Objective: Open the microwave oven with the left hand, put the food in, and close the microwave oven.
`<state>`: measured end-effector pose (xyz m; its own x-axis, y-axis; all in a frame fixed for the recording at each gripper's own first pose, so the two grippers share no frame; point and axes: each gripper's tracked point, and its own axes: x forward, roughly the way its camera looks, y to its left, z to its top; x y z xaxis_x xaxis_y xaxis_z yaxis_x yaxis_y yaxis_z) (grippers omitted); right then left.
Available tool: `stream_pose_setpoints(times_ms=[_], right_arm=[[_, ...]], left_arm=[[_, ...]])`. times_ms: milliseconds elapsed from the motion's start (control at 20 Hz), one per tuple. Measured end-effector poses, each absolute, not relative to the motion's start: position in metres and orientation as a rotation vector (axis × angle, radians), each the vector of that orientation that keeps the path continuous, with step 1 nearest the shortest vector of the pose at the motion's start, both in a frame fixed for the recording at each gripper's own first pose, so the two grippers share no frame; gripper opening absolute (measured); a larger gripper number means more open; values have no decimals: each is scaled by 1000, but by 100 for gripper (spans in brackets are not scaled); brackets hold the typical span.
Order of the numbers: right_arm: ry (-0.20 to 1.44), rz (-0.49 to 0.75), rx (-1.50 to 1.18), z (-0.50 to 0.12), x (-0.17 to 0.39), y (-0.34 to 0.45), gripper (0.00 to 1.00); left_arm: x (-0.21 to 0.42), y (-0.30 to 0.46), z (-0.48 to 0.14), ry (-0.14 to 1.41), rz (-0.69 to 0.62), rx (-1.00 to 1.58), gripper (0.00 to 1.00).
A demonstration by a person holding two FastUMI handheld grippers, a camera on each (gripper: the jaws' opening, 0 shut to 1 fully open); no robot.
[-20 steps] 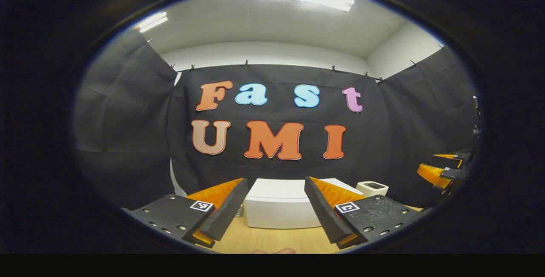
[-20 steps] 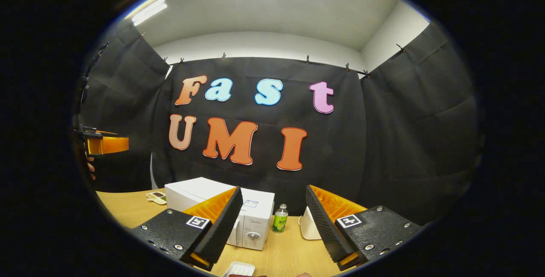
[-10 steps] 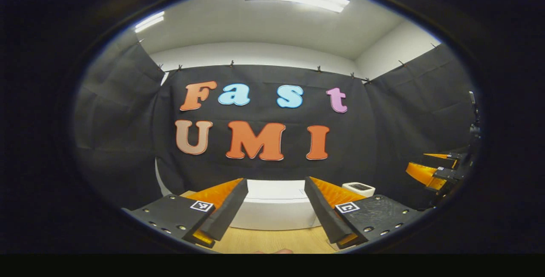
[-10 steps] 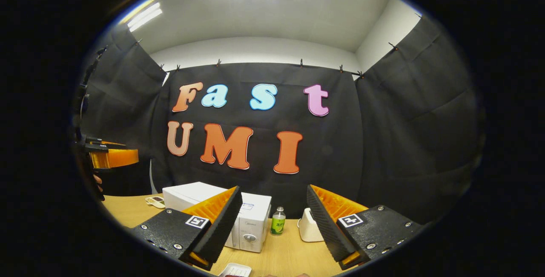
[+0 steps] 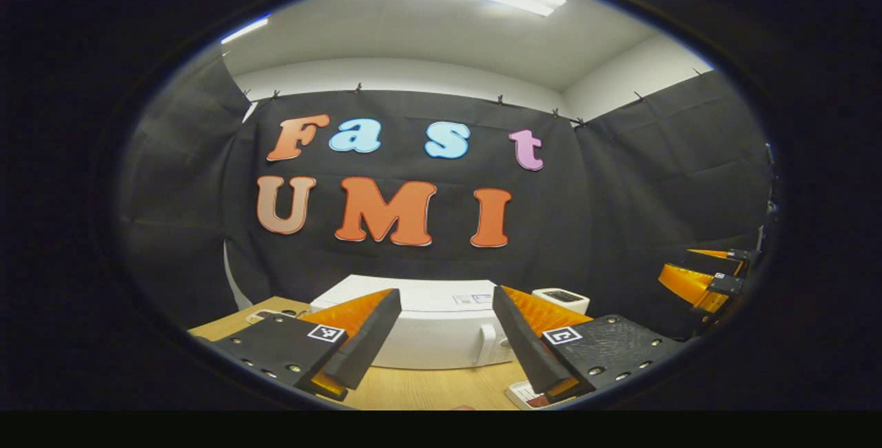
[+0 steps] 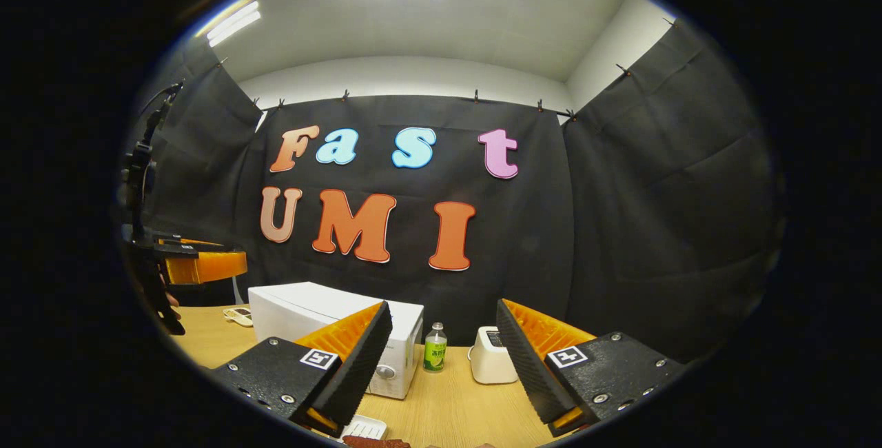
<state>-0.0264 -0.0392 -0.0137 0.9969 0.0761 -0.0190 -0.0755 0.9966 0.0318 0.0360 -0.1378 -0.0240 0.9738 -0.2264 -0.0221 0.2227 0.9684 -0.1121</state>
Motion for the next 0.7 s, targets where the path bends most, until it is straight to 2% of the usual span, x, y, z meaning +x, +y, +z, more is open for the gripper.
stream_pose_setpoints(times_ms=[150, 200, 250, 500, 700], right_arm=[[31, 66, 32, -32, -29, -48, 95], [42, 61, 39, -39, -30, -51, 95], [55, 59, 46, -48, -30, -53, 95], [127, 44, 60, -95, -33, -66, 95], [175, 37, 67, -124, -40, -74, 95]], left_arm=[[46, -155, -49, 53, -234, -98, 90], [49, -159, -58, 60, -235, -90, 88], [53, -164, -67, 66, -234, -81, 91], [80, -193, -131, 159, -245, -81, 86], [100, -221, -180, 229, -269, -95, 91]])
